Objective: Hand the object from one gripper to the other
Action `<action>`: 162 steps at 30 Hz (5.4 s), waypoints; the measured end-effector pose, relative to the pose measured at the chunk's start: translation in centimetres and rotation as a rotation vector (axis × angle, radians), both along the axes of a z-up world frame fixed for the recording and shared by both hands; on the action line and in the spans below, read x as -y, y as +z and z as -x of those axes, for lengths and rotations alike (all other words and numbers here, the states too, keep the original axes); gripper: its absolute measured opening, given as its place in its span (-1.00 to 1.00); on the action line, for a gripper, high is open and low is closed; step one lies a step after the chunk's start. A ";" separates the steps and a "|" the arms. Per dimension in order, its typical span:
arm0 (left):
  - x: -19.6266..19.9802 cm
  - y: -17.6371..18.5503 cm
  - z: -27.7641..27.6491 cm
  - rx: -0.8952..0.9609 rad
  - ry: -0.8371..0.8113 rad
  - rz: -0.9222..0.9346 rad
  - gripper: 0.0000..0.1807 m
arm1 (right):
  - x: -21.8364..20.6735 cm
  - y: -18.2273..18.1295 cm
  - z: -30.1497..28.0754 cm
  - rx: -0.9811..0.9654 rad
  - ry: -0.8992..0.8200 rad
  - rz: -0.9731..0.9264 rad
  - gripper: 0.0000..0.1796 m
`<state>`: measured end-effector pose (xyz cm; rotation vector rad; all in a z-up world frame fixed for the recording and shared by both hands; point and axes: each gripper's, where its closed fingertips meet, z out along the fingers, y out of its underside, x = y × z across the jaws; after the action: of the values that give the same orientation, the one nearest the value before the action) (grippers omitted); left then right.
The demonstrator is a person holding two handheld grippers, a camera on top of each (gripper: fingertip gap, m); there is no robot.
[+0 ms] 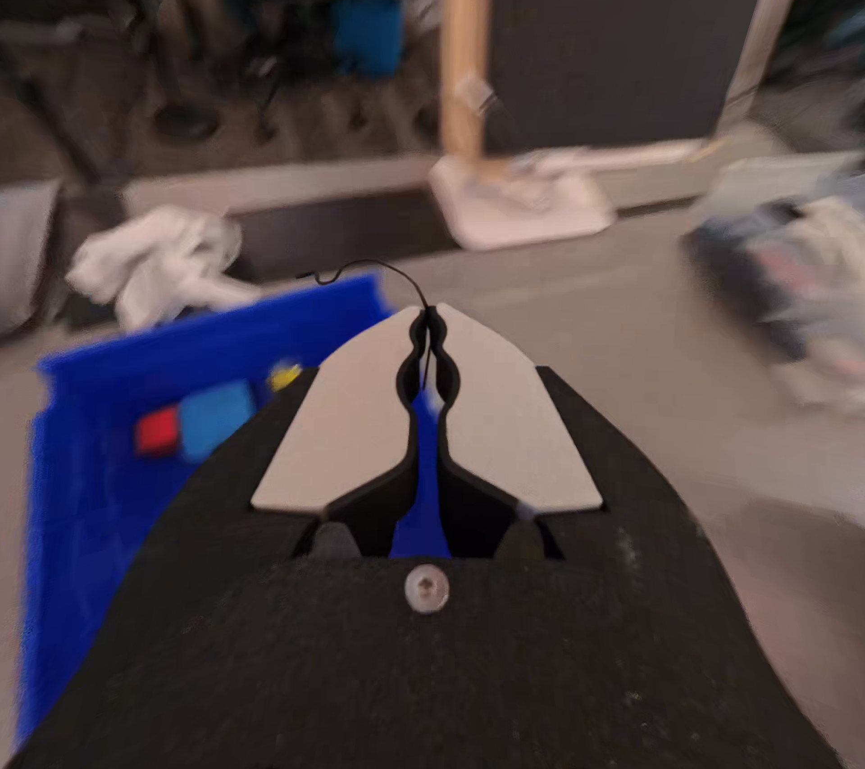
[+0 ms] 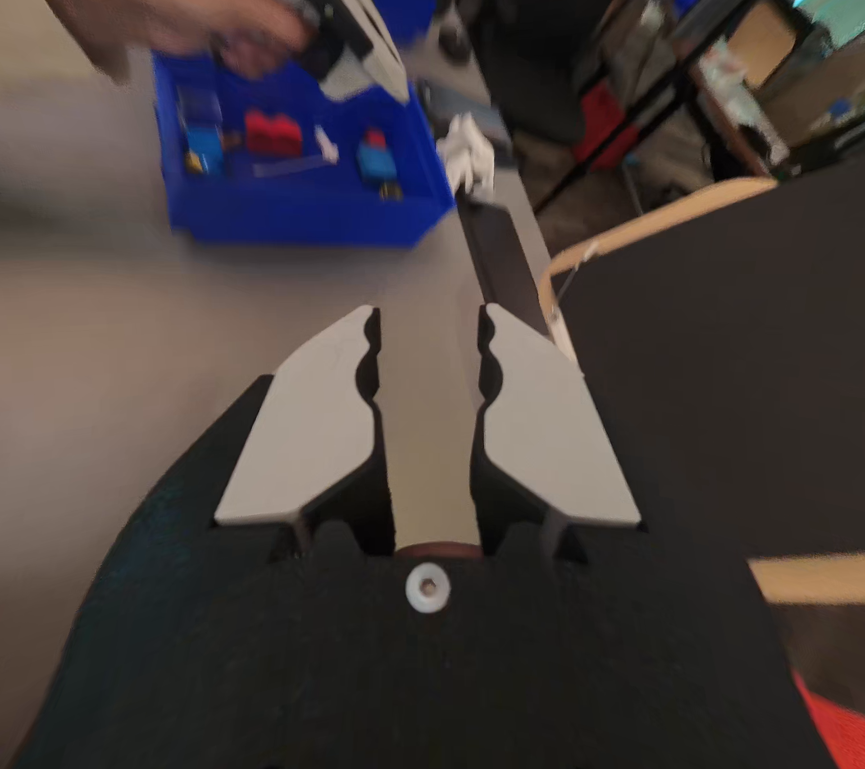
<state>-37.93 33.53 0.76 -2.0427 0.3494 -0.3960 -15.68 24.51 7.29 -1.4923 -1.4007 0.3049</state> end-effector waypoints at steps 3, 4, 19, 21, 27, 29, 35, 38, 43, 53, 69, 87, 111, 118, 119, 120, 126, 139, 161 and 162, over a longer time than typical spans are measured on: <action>2.4 8.2 -5.9 0.295 -0.253 -0.124 -1.00 | -1.6 2.7 1.5 -0.199 0.029 -0.063 -0.49; 3.2 10.4 -7.7 0.400 -0.337 -0.144 -1.00 | -2.0 3.2 1.7 -0.237 0.029 -0.079 -0.47; 5.8 20.5 -25.5 0.762 -0.970 -0.420 -1.00 | -3.0 12.0 -2.0 -0.737 0.079 0.006 -0.64; 6.1 20.4 -25.8 0.761 -0.988 -0.444 -1.00 | -3.8 12.0 -2.9 -0.730 0.038 -0.012 -0.68; 6.1 20.0 -26.7 0.733 -0.984 -0.475 -1.00 | -4.3 11.0 -2.2 -0.682 0.063 0.051 -0.93; 5.9 19.9 -26.8 0.712 -0.965 -0.481 -1.00 | -4.6 10.8 -2.2 -0.657 0.040 0.033 -1.00; 4.3 19.1 -25.9 0.577 -0.811 -0.425 -0.70 | -6.8 9.2 -5.1 -0.396 -0.172 -0.177 -1.00; 3.1 18.3 -25.0 0.490 -0.684 -0.379 -0.70 | -8.8 7.5 -8.0 -0.033 -0.352 -0.495 -1.00; 2.6 16.7 -25.3 0.417 -0.619 -0.264 -0.66 | -9.4 6.9 -7.6 0.349 -0.452 -0.897 -1.00; 3.4 17.2 -24.9 0.448 -0.658 -0.261 -0.66 | -7.9 7.3 -4.5 0.359 -0.372 -1.049 -1.00; 2.8 18.0 -22.4 0.467 -0.615 -0.299 -1.00 | -5.5 4.0 -2.3 0.211 -0.146 -0.796 -0.73; 1.2 16.6 -22.6 0.749 -0.647 -0.043 -1.00 | -6.4 7.5 1.1 0.227 -0.381 -1.478 -0.53; 6.4 20.8 -22.4 0.697 -0.890 -0.354 -0.44 | -0.4 13.0 -2.7 -0.891 0.277 -0.201 -1.00; 8.7 21.3 -24.6 0.669 -0.914 -0.755 -0.41 | 0.4 15.0 -4.2 -1.346 0.756 0.685 -1.00; 8.9 21.3 -24.5 0.688 -0.900 -0.824 -0.50 | 0.4 15.0 -4.3 -1.383 0.818 0.802 -1.00; 8.9 21.3 -24.4 0.721 -0.889 -0.863 -0.60 | 0.4 15.0 -4.2 -1.401 0.876 0.913 -1.00; 10.2 21.1 -24.2 0.830 -1.053 -0.829 -0.57 | 1.2 13.6 -1.1 -1.299 0.945 1.260 -1.00; 11.6 21.2 -22.1 0.791 -1.093 -0.950 -1.00 | 3.4 12.9 1.5 -1.178 0.929 1.377 -1.00; 2.7 19.5 -22.5 1.141 -0.726 -0.116 -1.00 | -4.2 10.0 -2.4 -0.423 -0.146 -0.924 -0.39; 2.6 19.3 -23.1 1.163 -0.723 -0.092 -1.00 | -4.0 10.2 -2.2 -0.423 -0.162 -0.967 -0.44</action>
<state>-14.87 30.97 20.08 -1.2289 0.3340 -1.8305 -13.53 28.51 17.44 -0.6686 -0.8595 -0.1544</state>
